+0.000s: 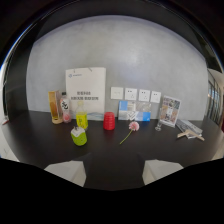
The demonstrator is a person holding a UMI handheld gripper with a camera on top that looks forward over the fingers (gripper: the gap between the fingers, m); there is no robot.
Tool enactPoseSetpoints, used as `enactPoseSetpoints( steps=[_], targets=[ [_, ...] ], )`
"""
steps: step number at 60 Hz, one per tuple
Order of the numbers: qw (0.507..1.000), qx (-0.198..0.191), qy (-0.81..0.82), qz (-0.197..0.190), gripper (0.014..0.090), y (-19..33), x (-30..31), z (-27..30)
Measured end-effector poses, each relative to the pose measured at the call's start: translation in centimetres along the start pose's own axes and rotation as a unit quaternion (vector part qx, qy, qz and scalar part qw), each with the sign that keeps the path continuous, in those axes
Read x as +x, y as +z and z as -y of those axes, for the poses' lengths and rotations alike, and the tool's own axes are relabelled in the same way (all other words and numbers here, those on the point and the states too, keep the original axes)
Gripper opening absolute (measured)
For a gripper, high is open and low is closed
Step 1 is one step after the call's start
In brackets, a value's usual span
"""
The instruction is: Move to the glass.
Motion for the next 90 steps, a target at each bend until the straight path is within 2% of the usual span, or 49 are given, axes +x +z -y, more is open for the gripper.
enactPoseSetpoints(
  steps=[14, 28, 38, 65, 78, 90],
  targets=[
    [0.999, -0.022, -0.003, -0.026, 0.0855, -0.3, 1.7, -2.3],
    [0.997, -0.041, -0.004, -0.071, 0.0859, 0.8, 7.8, -3.8],
    [0.995, -0.045, -0.003, -0.083, 0.0856, 3.5, 12.6, -3.3],
    [0.998, -0.039, -0.029, -0.048, 0.0856, 18.8, 26.2, 1.8],
    [0.998, -0.047, -0.033, -0.025, 0.0854, 26.1, 28.8, 3.1],
    [0.998, -0.06, -0.026, -0.014, 0.0855, 29.9, 29.6, 2.8]
  ],
)
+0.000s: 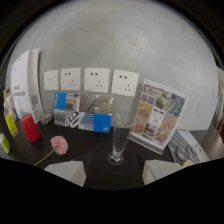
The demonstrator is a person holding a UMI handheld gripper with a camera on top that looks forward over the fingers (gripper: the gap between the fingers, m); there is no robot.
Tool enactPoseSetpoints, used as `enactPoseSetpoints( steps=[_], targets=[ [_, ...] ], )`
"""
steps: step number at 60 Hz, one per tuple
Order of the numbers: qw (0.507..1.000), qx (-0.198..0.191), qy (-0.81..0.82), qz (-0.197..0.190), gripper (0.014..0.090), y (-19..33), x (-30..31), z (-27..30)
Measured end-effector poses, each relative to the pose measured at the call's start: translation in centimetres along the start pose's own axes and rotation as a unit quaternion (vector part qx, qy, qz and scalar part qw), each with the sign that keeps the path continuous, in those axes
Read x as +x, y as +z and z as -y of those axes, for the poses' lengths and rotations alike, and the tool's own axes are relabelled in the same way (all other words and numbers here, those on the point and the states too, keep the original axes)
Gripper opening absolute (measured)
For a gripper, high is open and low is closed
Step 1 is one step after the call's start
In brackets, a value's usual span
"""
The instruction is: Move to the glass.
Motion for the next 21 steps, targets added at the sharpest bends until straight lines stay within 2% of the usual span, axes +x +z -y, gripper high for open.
enactPoseSetpoints(
  steps=[21],
  targets=[
    [1.0, -0.01, 0.009, 0.006, 0.0855, 1.8, 0.3, -0.4]
  ],
)
